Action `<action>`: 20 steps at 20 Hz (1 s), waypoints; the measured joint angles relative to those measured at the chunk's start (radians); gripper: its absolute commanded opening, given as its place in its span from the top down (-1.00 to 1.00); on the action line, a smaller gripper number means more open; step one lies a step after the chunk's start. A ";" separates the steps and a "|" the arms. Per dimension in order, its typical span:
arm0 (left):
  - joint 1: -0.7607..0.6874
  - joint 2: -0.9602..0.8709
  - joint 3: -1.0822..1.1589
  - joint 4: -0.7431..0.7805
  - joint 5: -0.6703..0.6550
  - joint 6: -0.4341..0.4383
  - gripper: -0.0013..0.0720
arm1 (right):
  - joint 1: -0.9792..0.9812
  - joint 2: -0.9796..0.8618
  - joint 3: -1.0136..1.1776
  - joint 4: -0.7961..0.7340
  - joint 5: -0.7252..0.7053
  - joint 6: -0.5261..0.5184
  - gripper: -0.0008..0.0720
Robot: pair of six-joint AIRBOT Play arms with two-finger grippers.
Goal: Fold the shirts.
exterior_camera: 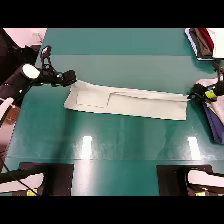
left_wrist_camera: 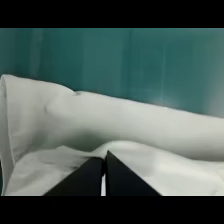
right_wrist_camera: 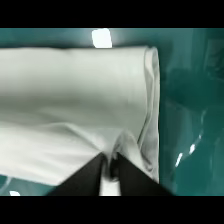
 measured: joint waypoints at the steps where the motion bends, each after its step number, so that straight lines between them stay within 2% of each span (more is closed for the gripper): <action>1: 0.002 -0.011 0.003 -0.008 0.019 0.000 -1.00 | -0.001 -0.027 0.019 0.032 -0.010 0.000 -0.58; 6: 0.000 -0.031 0.049 -0.047 0.042 -0.002 -1.00 | -0.016 -0.121 0.128 0.183 -0.025 -0.016 -0.58; 7: 0.000 -0.029 0.066 -0.049 0.019 -0.002 -0.85 | -0.027 -0.128 0.140 0.197 0.000 -0.030 -0.58; 9: 0.000 -0.025 0.098 -0.051 -0.042 0.000 0.63 | -0.060 -0.136 0.145 0.209 0.048 -0.056 -0.58; 10: 0.000 -0.023 0.109 -0.051 -0.079 0.008 0.85 | -0.080 -0.139 0.136 0.218 0.074 -0.072 -0.58; 12: -0.001 -0.021 0.124 -0.053 -0.143 0.032 0.85 | -0.120 -0.142 0.093 0.223 0.109 -0.101 -0.76; 16: -0.001 -0.019 0.134 -0.058 -0.237 0.058 0.85 | -0.182 -0.145 -0.034 0.234 0.109 -0.165 -0.76; 20: -0.001 -0.019 0.137 -0.060 -0.274 0.067 0.85 | -0.179 -0.146 -0.132 0.240 0.061 -0.224 -0.76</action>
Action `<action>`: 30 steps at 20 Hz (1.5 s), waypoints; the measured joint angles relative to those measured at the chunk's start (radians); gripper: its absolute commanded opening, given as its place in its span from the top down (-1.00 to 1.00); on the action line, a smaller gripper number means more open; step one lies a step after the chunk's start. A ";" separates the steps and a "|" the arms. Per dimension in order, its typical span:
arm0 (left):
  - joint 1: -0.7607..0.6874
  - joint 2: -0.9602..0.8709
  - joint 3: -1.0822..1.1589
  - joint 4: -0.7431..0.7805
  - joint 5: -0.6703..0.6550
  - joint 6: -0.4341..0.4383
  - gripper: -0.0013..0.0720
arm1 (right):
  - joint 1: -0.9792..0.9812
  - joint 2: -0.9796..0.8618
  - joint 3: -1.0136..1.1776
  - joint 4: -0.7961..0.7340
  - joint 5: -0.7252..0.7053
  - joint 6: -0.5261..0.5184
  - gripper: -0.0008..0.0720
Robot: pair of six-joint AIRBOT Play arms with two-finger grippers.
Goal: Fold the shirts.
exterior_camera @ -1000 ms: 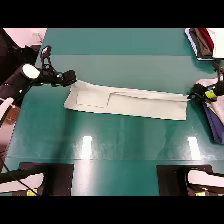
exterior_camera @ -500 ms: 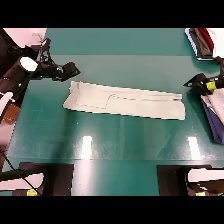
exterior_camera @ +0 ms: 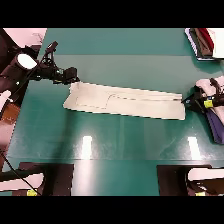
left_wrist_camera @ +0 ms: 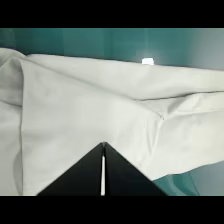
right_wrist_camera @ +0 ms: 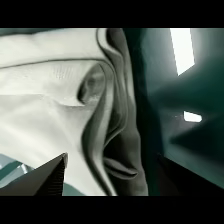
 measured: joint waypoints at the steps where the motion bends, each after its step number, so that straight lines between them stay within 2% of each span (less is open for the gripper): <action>1: 0.000 0.000 0.000 -0.001 -0.005 0.001 0.86 | 0.010 0.000 -0.014 0.006 -0.009 -0.010 -0.75; 2: 0.000 0.000 0.000 -0.002 -0.011 0.001 0.86 | 0.023 0.001 -0.029 0.015 -0.015 -0.021 -0.74; 4: 0.000 0.000 0.000 -0.004 -0.027 0.002 0.88 | 0.053 0.002 -0.044 0.018 -0.041 -0.031 -0.37; 5: 0.000 0.000 0.000 -0.005 -0.038 0.002 0.88 | 0.069 0.001 -0.050 0.017 -0.055 -0.034 -0.10; 6: -0.001 0.000 0.000 -0.007 -0.051 0.002 0.88 | 0.084 0.000 -0.052 0.014 -0.065 -0.038 0.28; 7: -0.005 0.000 0.000 -0.008 -0.061 0.003 0.88 | 0.098 -0.001 -0.055 0.011 -0.075 -0.042 0.75; 8: -0.014 0.000 0.000 -0.010 -0.071 0.003 0.88 | 0.109 -0.002 -0.057 0.011 -0.079 -0.049 0.94; 15: -0.182 -0.080 0.059 -0.019 -0.029 0.028 0.88 | 0.140 0.127 -0.046 0.136 -0.068 -0.067 0.95; 23: -0.417 -0.443 0.407 -0.019 -0.019 0.035 0.88 | 0.264 0.271 0.244 0.204 0.056 0.087 0.94; 30: -0.482 -0.603 0.529 -0.019 -0.029 0.012 0.88 | 0.479 0.195 0.508 0.204 0.103 0.179 0.95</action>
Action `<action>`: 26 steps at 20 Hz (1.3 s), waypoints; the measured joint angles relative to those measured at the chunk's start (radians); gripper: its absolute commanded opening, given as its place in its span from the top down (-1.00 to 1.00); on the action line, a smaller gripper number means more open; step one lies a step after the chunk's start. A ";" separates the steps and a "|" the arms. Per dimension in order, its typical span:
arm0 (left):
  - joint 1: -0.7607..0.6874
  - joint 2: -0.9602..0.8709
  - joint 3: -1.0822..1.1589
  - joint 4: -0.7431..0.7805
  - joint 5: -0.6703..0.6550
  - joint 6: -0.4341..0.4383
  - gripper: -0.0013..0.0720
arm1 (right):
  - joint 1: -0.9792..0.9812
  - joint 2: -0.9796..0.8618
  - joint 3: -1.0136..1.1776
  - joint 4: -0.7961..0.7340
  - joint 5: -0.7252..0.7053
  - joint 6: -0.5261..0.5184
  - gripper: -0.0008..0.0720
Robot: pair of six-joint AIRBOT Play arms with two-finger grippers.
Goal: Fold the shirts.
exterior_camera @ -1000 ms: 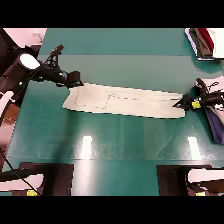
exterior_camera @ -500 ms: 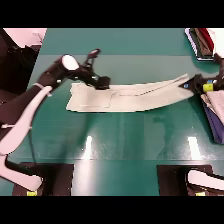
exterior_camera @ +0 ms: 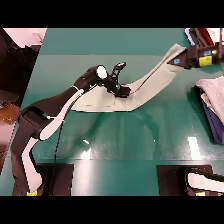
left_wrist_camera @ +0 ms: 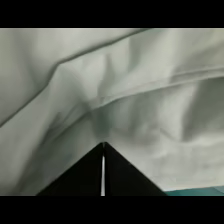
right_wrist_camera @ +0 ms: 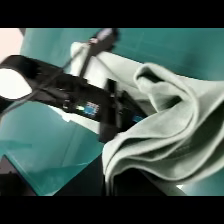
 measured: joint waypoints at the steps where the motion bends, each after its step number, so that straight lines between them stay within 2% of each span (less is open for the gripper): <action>1: -0.003 -0.006 0.005 0.001 0.000 -0.002 0.88 | 0.026 -0.018 0.026 -0.001 0.004 0.003 0.95; 6: 0.003 -0.016 0.021 0.021 -0.009 -0.006 0.88 | 0.129 -0.088 0.107 -0.004 0.019 0.019 0.94; 12: 0.135 0.039 0.105 0.052 -0.148 -0.006 0.88 | 0.209 -0.112 0.122 -0.029 0.007 0.019 0.95; 18: 0.366 0.273 0.124 0.160 -0.218 -0.006 0.88 | 0.343 -0.137 0.125 -0.045 -0.167 0.003 0.94; 22: 0.507 0.428 0.127 0.222 -0.249 -0.003 0.88 | 0.482 -0.240 0.164 -0.045 -0.276 -0.029 0.93; 23: 0.536 0.463 0.128 0.227 -0.255 -0.003 0.88 | 0.518 -0.280 0.187 -0.047 -0.304 -0.042 0.57; 24: 0.560 0.486 0.128 0.235 -0.264 -0.003 0.88 | 0.559 -0.329 0.219 -0.047 -0.338 -0.053 -0.27; 25: 0.581 0.506 0.128 0.243 -0.272 -0.003 0.88 | 0.596 -0.377 0.252 -0.047 -0.367 -0.063 -0.61; 26: 0.594 0.522 0.128 0.247 -0.281 -0.003 0.88 | 0.633 -0.427 0.293 -0.047 -0.394 -0.072 -0.62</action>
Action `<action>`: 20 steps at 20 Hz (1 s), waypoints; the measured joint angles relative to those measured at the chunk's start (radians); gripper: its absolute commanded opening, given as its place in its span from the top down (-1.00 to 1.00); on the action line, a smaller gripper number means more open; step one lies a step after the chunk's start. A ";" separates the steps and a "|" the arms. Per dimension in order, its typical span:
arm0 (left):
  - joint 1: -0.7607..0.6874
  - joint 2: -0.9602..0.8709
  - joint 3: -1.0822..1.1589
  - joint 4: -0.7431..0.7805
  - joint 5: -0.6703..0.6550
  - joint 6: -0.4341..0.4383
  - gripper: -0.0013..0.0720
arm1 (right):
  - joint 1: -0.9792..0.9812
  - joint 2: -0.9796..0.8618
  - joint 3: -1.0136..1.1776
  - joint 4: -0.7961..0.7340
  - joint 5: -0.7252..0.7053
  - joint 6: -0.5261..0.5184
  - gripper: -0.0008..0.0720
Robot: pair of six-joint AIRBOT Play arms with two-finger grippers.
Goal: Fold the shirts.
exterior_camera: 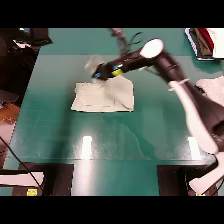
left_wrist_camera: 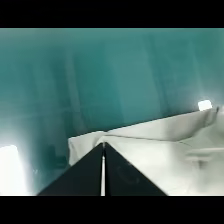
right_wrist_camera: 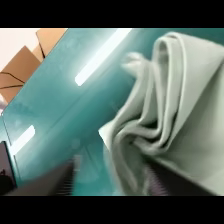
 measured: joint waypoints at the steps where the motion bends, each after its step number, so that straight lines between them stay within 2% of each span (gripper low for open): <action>1: 0.008 0.010 0.000 0.000 -0.014 0.000 0.88 | 0.031 -0.043 0.036 0.000 -0.021 -0.005 -0.61; 4: 0.026 0.028 0.000 0.006 -0.054 0.002 0.88 | 0.074 -0.102 0.089 -0.002 -0.051 -0.016 -0.60; 6: 0.030 0.032 0.000 0.007 -0.075 0.002 0.88 | 0.051 -0.081 0.047 -0.026 -0.032 -0.022 -0.60; 12: 0.034 0.037 -0.001 0.005 -0.098 0.002 0.88 | -0.192 0.112 -0.275 -0.132 0.089 0.004 -0.60; 13: 0.034 0.037 -0.001 0.005 -0.099 0.002 0.88 | -0.240 0.145 -0.343 -0.141 0.094 0.018 -0.66; 14: 0.034 0.037 -0.001 0.005 -0.099 0.002 0.88 | -0.288 0.180 -0.418 -0.146 0.093 0.027 -0.87; 15: 0.034 0.037 -0.001 0.005 -0.098 0.002 0.88 | -0.327 0.208 -0.484 -0.138 0.084 0.034 -0.97; 20: 0.034 0.037 -0.001 0.004 -0.090 0.002 0.88 | -0.437 0.230 -0.718 0.008 0.003 0.050 -0.95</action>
